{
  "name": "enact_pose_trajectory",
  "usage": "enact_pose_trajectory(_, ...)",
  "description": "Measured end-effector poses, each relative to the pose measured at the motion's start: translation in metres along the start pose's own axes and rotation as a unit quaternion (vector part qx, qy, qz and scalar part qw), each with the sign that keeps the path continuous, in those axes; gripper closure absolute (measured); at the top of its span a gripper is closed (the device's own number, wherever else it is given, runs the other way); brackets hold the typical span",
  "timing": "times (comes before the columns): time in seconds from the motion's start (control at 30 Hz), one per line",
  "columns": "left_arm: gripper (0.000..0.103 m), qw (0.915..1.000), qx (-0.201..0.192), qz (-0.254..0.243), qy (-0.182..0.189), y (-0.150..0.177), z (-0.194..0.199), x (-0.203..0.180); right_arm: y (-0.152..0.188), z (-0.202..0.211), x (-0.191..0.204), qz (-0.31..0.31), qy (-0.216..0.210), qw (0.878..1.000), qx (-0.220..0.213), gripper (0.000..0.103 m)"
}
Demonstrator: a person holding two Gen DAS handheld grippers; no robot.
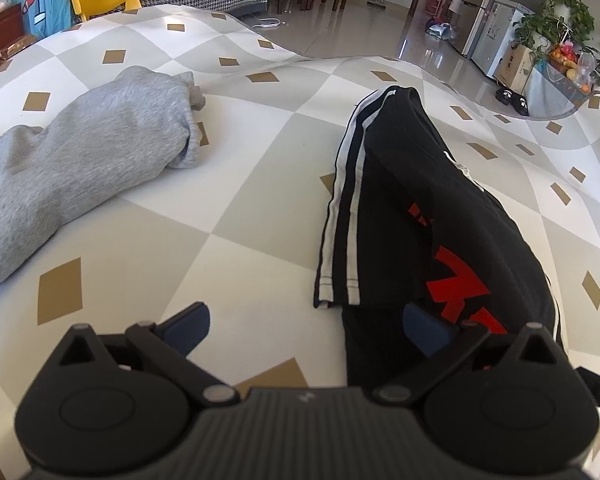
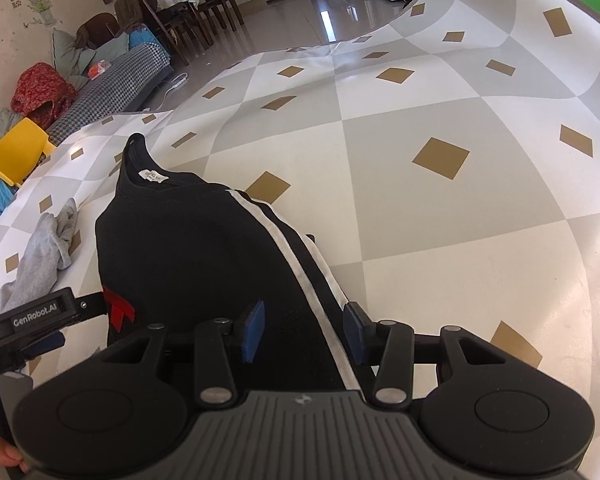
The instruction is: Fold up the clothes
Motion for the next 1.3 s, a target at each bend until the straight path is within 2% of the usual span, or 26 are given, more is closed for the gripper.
enact_pose_trajectory(0.17, 0.001, 1.0000, 0.002, -0.002, 0.001, -0.001, -0.013, 0.000, 0.002, -0.004, -0.002, -0.002, 0.001, 1.000, 0.007, 0.060)
enact_pose_trajectory(0.23, 0.004, 1.0000, 0.002, -0.005, -0.002, -0.002, -0.018, 0.000, 0.003, -0.006, -0.002, -0.002, 0.003, 1.000, 0.009, 0.060)
enact_pose_trajectory(0.43, 0.019, 0.9997, -0.010, -0.020, -0.008, -0.004, -0.022, -0.003, 0.005, -0.011, -0.002, 0.000, 0.009, 1.000, 0.016, 0.059)
enact_pose_trajectory(0.5, 0.030, 0.9995, -0.017, -0.023, -0.010, -0.004, -0.021, -0.003, 0.005, -0.012, -0.002, 0.003, 0.010, 1.000, 0.015, 0.058)
enact_pose_trajectory(0.77, 0.054, 0.9985, -0.030, -0.045, -0.010, -0.003, -0.021, -0.009, 0.006, -0.011, -0.002, 0.011, 0.011, 1.000, 0.014, 0.058)
enact_pose_trajectory(0.93, 0.056, 0.9982, -0.030, -0.047, -0.020, -0.002, -0.018, -0.008, 0.008, -0.011, -0.001, 0.033, 0.029, 0.999, 0.012, 0.062)
enact_pose_trajectory(1.03, 0.056, 0.9982, -0.031, -0.043, -0.028, 0.001, -0.015, -0.005, 0.008, -0.012, -0.005, 0.050, 0.066, 0.997, 0.002, 0.067)
enact_pose_trajectory(1.13, 0.056, 0.9983, -0.031, -0.036, -0.035, 0.003, -0.012, -0.001, 0.008, -0.013, -0.007, 0.059, 0.078, 0.995, -0.004, 0.074)
enact_pose_trajectory(1.2, 0.056, 0.9984, -0.028, -0.031, -0.036, 0.004, -0.010, 0.002, 0.008, -0.013, -0.007, 0.068, 0.087, 0.994, -0.007, 0.084)
enact_pose_trajectory(1.3, 0.056, 0.9982, -0.026, -0.030, -0.044, 0.006, -0.006, 0.004, 0.008, -0.013, -0.008, 0.073, 0.095, 0.993, -0.012, 0.089)
Point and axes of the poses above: each gripper's, at about its wrist camera, not at the fingertips, and z roughly against the way its jaws point, x to its left, y to its underside, the point moved 1 cm from there along -z, roughly the way its jaws point, and after that the axes turned 2 degrees about -x, right-handed, at the moved point
